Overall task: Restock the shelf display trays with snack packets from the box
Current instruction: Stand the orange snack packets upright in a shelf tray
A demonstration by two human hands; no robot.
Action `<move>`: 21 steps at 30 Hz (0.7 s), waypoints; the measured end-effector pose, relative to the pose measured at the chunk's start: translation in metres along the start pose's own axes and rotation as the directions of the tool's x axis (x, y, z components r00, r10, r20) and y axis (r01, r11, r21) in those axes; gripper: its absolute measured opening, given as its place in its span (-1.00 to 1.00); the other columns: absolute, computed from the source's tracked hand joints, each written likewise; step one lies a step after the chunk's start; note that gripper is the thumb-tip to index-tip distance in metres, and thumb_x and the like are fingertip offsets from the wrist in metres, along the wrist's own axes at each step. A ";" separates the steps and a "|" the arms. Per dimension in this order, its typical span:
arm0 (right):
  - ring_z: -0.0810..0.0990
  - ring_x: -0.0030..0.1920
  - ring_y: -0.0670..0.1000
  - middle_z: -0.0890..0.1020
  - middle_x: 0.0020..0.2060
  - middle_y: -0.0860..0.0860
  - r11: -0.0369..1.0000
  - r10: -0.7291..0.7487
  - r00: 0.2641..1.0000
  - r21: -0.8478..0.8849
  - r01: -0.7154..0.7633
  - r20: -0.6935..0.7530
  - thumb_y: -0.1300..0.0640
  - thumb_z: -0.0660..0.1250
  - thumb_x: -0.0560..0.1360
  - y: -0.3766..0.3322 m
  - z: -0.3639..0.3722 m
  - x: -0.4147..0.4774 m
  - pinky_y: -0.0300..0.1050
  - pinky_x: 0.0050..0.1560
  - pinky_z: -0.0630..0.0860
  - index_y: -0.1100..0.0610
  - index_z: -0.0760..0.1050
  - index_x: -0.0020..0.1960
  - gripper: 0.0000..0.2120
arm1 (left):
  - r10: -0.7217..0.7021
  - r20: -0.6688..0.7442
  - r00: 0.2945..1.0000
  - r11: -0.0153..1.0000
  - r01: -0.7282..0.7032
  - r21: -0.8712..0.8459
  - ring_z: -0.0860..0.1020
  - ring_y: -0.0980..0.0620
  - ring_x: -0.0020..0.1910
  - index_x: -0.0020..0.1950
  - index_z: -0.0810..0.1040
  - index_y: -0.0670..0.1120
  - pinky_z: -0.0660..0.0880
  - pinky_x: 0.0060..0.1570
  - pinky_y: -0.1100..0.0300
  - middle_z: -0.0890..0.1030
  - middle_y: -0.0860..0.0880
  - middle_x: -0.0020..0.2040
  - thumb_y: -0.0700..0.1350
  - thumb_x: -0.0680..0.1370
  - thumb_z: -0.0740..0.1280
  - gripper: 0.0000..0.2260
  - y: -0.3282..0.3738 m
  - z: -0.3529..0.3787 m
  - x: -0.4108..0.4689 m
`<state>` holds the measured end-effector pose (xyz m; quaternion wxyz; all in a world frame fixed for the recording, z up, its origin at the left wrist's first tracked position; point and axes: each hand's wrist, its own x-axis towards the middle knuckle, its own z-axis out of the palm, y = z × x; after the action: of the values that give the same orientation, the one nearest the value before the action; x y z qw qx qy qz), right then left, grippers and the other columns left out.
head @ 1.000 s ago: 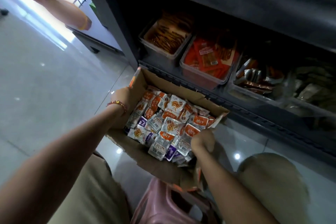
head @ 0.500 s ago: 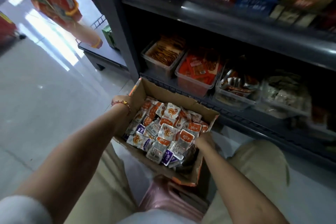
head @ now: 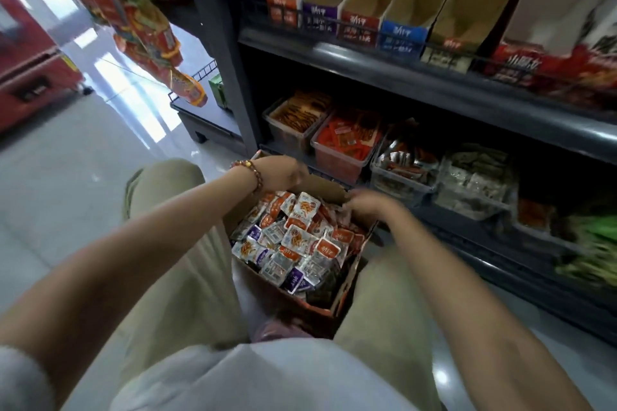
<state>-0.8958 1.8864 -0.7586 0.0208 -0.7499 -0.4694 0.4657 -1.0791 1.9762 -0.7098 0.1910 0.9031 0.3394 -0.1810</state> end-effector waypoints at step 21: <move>0.50 0.20 0.16 0.30 0.41 0.02 0.838 -0.204 0.978 -0.523 0.154 -0.038 0.33 0.19 0.50 -0.029 0.099 0.100 0.13 0.01 0.51 -0.02 0.19 0.47 -0.41 | 0.140 -0.052 0.989 0.990 -0.140 0.007 0.46 0.11 -0.15 0.28 0.48 -0.03 0.46 0.00 0.25 0.54 0.10 -0.05 -0.15 0.63 0.16 -0.75 -0.095 0.023 -0.027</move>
<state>-0.9747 1.9344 -0.8689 -0.1164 -0.7014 -0.6437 0.2832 -1.1676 2.0169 -0.7388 0.1926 0.9294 0.2799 -0.1442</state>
